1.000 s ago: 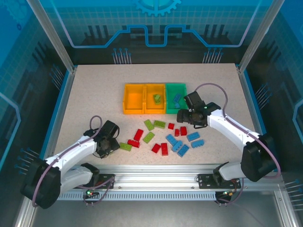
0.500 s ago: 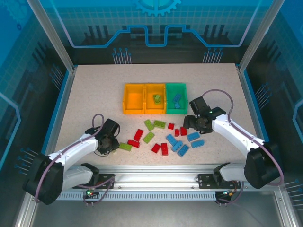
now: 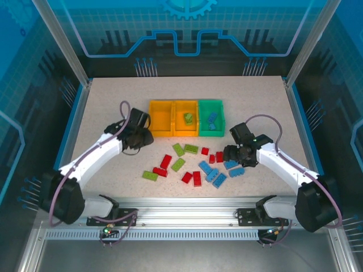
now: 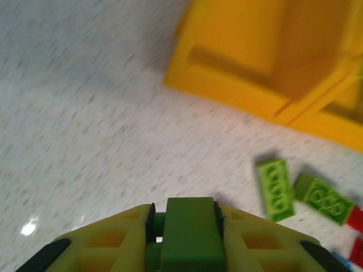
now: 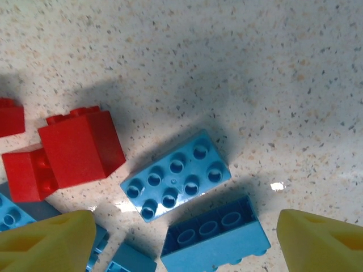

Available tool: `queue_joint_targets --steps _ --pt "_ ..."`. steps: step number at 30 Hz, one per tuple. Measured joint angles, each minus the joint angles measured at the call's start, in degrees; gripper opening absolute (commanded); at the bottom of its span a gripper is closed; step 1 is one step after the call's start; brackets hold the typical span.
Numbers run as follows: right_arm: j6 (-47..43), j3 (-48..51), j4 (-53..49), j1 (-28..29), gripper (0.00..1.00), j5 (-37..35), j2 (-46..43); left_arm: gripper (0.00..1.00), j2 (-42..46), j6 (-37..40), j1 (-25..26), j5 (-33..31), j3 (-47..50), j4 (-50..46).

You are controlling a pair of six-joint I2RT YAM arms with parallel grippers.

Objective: Sort the legos into containers by color

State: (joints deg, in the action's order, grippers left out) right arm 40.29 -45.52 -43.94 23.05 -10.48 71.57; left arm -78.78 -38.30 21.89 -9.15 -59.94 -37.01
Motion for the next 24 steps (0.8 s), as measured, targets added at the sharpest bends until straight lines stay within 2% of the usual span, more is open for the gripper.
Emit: queue_joint_targets --steps 7,13,24 --pt "1.5 2.2 -2.1 -0.2 0.88 0.4 -1.4 0.29 -14.2 5.5 0.0 3.4 -15.0 2.9" --pt "4.8 5.4 -2.9 -0.4 0.85 1.1 -3.5 0.28 -24.3 7.4 0.2 7.5 -24.0 4.3" --pt "6.3 7.3 -3.3 -0.9 0.84 3.3 -5.6 0.3 -34.3 8.5 2.7 10.8 -34.4 4.9"
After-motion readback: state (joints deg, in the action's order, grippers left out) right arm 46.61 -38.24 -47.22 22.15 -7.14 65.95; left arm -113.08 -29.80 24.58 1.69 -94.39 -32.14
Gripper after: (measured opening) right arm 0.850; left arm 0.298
